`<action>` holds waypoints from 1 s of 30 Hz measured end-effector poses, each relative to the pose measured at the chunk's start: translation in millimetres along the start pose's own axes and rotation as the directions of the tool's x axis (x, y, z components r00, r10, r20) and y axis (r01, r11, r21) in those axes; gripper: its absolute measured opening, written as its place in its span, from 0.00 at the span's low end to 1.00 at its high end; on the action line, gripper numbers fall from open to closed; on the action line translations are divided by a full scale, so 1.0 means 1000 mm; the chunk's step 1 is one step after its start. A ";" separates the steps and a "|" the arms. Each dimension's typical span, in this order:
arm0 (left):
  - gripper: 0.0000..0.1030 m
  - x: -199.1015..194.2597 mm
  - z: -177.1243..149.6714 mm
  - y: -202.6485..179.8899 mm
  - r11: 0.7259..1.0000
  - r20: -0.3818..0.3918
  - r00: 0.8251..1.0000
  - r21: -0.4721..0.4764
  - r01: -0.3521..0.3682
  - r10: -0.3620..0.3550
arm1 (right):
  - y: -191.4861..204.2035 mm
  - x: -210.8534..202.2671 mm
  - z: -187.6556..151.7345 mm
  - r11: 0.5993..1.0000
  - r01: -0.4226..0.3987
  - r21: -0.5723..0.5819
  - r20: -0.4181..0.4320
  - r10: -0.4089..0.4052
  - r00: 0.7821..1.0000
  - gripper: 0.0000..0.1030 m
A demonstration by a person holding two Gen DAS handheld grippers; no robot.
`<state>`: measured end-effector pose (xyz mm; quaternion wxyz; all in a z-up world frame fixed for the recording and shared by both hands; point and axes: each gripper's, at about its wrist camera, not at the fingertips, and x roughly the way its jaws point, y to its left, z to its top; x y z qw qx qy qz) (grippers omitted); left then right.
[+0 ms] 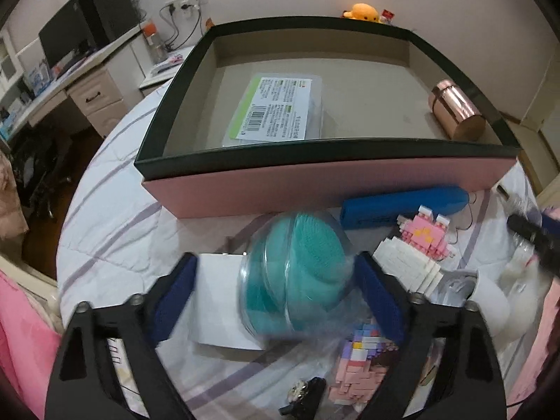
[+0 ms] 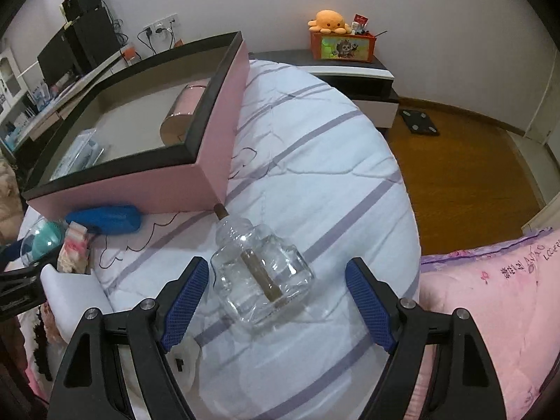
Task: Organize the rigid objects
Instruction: 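Grasp the teal brush case with the left tool while the right tool grasps the glass bottle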
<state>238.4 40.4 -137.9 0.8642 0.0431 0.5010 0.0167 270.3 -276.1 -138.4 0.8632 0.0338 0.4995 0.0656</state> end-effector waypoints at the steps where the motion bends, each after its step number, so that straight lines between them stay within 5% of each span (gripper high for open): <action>1: 0.75 0.000 -0.001 -0.002 0.999 0.000 0.999 0.020 -0.032 0.032 | -0.003 -0.001 0.002 1.000 -0.014 0.015 0.003 0.014 1.000 0.64; 2: 0.74 0.002 -0.001 -0.002 0.999 -0.004 0.999 0.026 -0.037 0.037 | -0.004 -0.002 0.002 0.999 -0.027 0.026 0.005 0.027 1.000 0.52; 16: 0.68 -0.020 -0.010 0.014 0.998 0.020 0.998 0.000 0.066 -0.066 | -0.011 -0.007 0.002 0.998 -0.016 0.062 0.024 0.015 1.000 0.52; 21: 0.81 -0.016 0.000 0.005 0.999 0.022 0.999 0.026 -0.025 0.024 | -0.012 -0.003 0.002 0.998 -0.010 0.057 0.025 0.008 1.000 0.52; 25: 0.84 -0.007 0.008 0.007 1.000 0.006 1.000 -0.007 -0.014 0.014 | -0.012 -0.003 0.001 0.999 -0.014 0.051 0.027 0.012 1.000 0.53; 27: 0.79 -0.005 0.012 0.011 0.998 0.030 0.999 -0.042 0.041 -0.039 | -0.013 -0.003 0.002 0.998 -0.019 0.057 0.025 0.017 1.000 0.53; 28: 0.58 -0.004 0.013 0.012 0.997 0.035 0.998 -0.044 0.056 -0.054 | -0.013 -0.002 0.001 0.998 -0.017 0.054 0.025 0.016 1.000 0.53; 30: 0.45 0.001 0.012 0.011 0.993 0.011 0.994 -0.037 0.109 -0.109 | -0.012 -0.002 0.001 0.999 -0.012 0.046 0.025 0.011 1.000 0.53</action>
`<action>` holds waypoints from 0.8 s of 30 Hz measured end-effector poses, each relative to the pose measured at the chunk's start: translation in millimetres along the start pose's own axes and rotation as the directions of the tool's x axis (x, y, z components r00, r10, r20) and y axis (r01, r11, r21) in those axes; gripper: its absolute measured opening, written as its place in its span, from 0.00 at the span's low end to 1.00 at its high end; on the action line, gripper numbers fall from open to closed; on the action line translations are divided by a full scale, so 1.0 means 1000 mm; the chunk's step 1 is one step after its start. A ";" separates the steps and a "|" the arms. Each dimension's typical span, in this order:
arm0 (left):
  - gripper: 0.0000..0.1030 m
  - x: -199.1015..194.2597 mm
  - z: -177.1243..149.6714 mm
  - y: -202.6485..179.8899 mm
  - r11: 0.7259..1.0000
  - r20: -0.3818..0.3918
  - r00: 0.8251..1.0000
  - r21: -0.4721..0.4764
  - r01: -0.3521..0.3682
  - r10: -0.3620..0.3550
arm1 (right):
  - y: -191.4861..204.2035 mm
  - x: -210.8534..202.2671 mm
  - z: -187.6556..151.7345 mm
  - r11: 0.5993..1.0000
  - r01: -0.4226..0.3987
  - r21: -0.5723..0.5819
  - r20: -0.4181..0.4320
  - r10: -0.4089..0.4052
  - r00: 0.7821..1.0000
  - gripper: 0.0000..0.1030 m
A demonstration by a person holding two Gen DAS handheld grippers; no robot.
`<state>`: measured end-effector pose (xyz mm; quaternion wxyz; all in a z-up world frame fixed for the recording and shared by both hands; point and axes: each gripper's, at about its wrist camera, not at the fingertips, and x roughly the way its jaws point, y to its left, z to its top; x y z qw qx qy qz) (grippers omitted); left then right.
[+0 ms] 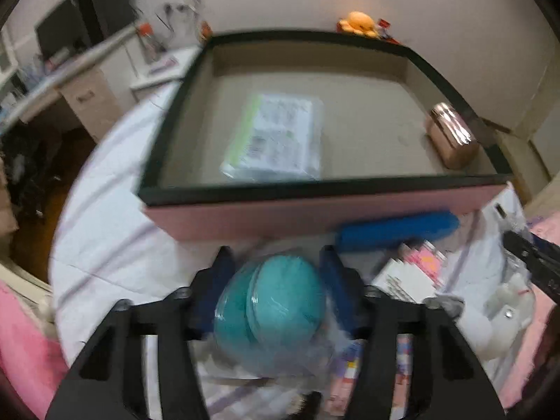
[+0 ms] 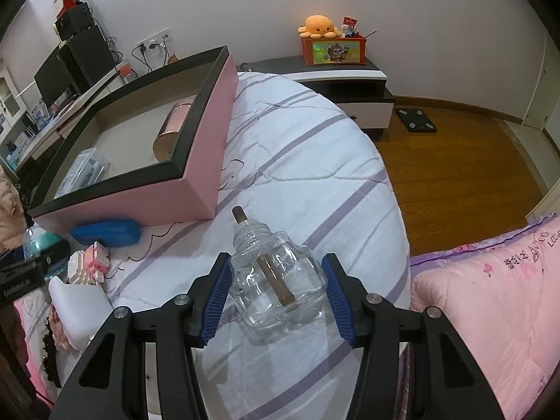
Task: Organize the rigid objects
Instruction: 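Grasp the teal brush case with the left tool while the right tool grasps the glass bottle, then carry the teal brush case and glass bottle up toward the tray with both tools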
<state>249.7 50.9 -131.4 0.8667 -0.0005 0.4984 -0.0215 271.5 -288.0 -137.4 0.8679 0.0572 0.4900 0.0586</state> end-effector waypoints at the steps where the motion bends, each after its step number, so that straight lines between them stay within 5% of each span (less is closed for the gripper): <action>1: 0.41 -0.001 -0.004 -0.002 1.000 0.003 1.000 0.020 0.002 -0.002 | 0.000 0.000 0.000 1.000 0.001 -0.003 0.001 -0.001 1.000 0.53; 4: 0.41 -0.004 -0.007 -0.012 0.998 0.013 1.000 0.066 -0.025 0.024 | 0.001 0.000 0.000 1.000 0.004 -0.012 0.002 -0.004 1.000 0.52; 24: 0.37 -0.038 -0.024 0.007 1.000 0.041 0.999 0.004 0.031 -0.031 | -0.001 -0.017 -0.004 1.000 0.018 0.003 0.036 -0.018 0.999 0.52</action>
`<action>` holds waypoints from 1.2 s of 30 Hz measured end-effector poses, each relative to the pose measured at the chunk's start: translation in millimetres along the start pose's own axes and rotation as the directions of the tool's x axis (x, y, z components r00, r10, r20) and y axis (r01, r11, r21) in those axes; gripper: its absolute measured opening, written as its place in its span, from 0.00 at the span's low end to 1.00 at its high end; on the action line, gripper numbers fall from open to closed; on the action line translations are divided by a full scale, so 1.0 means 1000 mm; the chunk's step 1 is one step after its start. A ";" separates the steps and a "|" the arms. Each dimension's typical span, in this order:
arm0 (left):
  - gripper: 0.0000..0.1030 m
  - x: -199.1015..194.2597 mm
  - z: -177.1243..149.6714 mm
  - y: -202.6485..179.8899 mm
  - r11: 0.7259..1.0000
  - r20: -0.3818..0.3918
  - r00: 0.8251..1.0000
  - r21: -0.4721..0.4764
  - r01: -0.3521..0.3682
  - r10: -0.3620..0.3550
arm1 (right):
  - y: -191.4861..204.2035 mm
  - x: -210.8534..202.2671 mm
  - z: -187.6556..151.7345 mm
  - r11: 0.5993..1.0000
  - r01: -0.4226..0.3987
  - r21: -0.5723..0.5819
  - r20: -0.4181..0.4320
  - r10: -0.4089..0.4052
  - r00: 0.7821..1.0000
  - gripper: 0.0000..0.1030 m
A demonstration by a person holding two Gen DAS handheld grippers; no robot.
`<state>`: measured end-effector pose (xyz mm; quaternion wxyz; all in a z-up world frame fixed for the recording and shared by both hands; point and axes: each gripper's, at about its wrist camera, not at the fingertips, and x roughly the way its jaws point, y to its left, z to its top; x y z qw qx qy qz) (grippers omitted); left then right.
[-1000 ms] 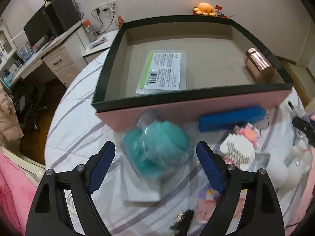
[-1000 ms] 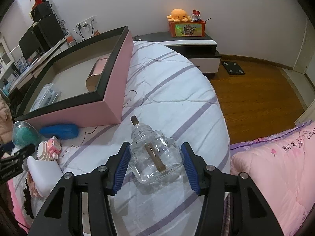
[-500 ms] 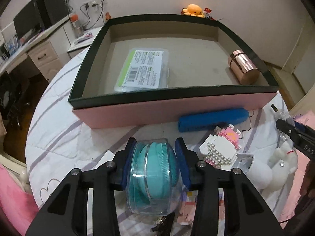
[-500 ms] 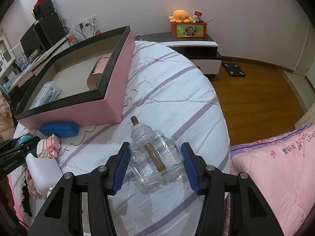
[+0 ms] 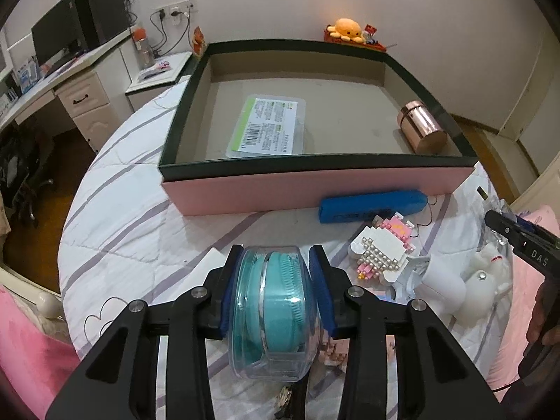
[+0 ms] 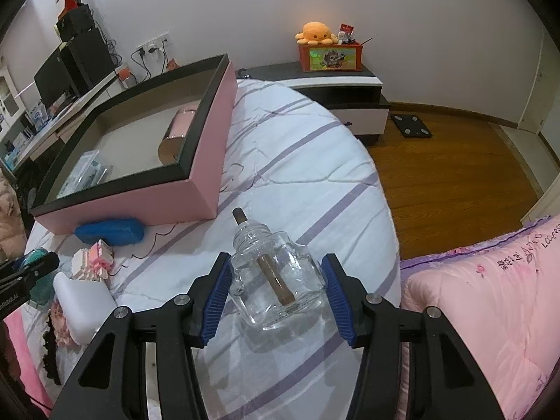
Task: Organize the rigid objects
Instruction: 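Carry the teal brush case and glass bottle up toward the tray with both tools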
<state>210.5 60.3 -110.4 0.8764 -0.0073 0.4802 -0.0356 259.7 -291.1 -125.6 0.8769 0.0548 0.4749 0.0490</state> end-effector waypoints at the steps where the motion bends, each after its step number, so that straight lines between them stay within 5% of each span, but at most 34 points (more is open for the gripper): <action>1: 0.37 -0.002 -0.001 0.000 1.000 0.002 1.000 -0.003 0.000 0.000 | 0.000 -0.002 0.000 1.000 0.003 0.002 0.006 -0.003 1.000 0.52; 17: 0.37 -0.077 0.006 0.017 1.000 0.192 0.981 -0.015 -0.017 0.020 | 0.024 -0.085 0.004 0.999 -0.005 -0.047 0.205 0.015 0.979 0.52; 27: 0.37 -0.151 -0.007 0.008 0.998 0.379 0.925 0.036 -0.052 0.034 | 0.057 -0.168 -0.013 0.991 -0.005 -0.130 0.380 0.055 0.923 0.52; 36: 0.37 -0.187 -0.031 0.005 0.999 0.453 0.891 0.028 -0.044 0.026 | 0.073 -0.202 -0.037 0.987 -0.006 -0.160 0.441 0.077 0.894 0.52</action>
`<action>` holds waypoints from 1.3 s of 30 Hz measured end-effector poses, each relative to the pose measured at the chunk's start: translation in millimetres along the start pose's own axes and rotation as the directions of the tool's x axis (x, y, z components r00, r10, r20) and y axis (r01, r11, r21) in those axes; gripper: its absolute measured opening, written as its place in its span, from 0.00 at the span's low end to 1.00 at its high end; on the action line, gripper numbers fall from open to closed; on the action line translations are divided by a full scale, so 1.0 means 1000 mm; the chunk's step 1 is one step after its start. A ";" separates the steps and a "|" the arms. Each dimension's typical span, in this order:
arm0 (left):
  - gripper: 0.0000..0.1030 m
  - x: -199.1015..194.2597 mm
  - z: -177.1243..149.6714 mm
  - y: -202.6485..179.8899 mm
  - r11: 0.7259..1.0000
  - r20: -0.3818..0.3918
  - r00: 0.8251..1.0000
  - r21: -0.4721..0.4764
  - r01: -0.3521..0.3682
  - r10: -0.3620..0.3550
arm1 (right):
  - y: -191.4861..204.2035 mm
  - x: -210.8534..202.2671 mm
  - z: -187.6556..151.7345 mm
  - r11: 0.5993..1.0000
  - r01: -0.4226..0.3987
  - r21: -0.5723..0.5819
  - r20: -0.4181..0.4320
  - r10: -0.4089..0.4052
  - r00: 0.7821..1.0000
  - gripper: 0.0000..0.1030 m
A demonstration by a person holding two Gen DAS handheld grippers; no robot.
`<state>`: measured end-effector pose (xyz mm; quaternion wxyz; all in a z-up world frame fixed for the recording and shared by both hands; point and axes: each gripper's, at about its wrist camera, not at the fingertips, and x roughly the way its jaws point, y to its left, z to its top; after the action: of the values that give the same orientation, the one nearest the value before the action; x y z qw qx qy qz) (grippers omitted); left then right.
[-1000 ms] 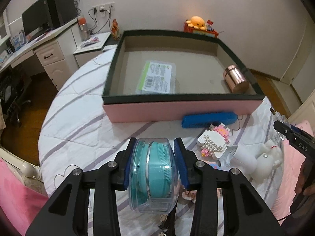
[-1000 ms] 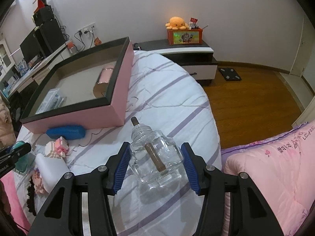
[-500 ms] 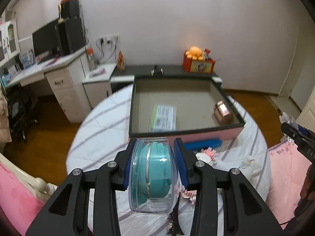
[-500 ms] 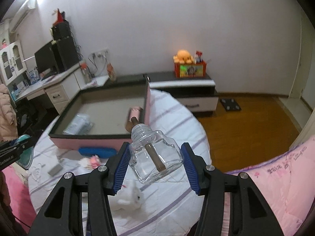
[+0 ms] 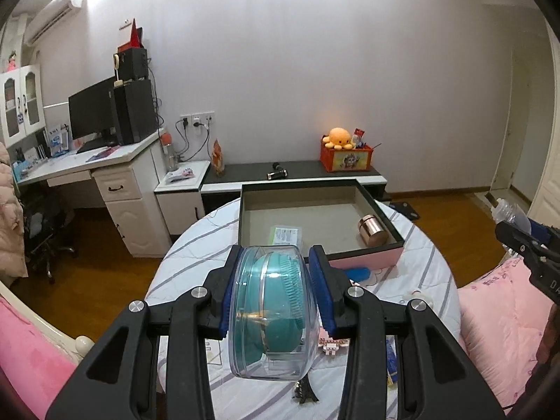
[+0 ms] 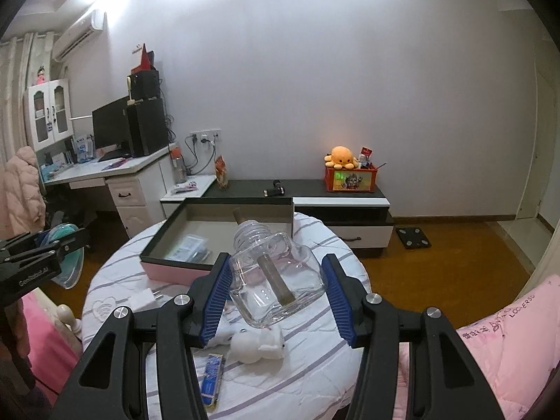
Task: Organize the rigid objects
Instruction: 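Carry the teal brush case and glass bottle up toward the tray with both tools, then release the brush case into the tray with the left tool while the right tool releases the bottle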
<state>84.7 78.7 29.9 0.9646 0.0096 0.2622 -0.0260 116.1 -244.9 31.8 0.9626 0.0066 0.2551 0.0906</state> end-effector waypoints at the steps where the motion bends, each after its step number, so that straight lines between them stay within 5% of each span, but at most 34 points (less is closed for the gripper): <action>1: 0.37 -0.003 -0.001 -0.001 1.000 0.007 1.000 0.000 -0.001 0.001 | 0.002 -0.004 -0.001 1.000 -0.003 -0.002 0.006 0.003 1.000 0.52; 26: 0.37 0.002 0.004 -0.004 1.000 0.002 1.000 0.006 -0.029 0.029 | 0.002 -0.014 -0.002 0.999 -0.035 -0.003 0.024 0.035 0.999 0.53; 39: 0.37 0.118 0.050 -0.002 1.000 -0.117 0.993 0.027 -0.010 0.013 | 0.010 0.082 0.031 0.996 -0.084 -0.028 -0.041 0.083 0.996 0.53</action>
<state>211.3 70.1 13.9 0.9474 0.0254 0.3181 -0.0235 200.1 -219.7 19.4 0.9528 0.0012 0.2721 0.1349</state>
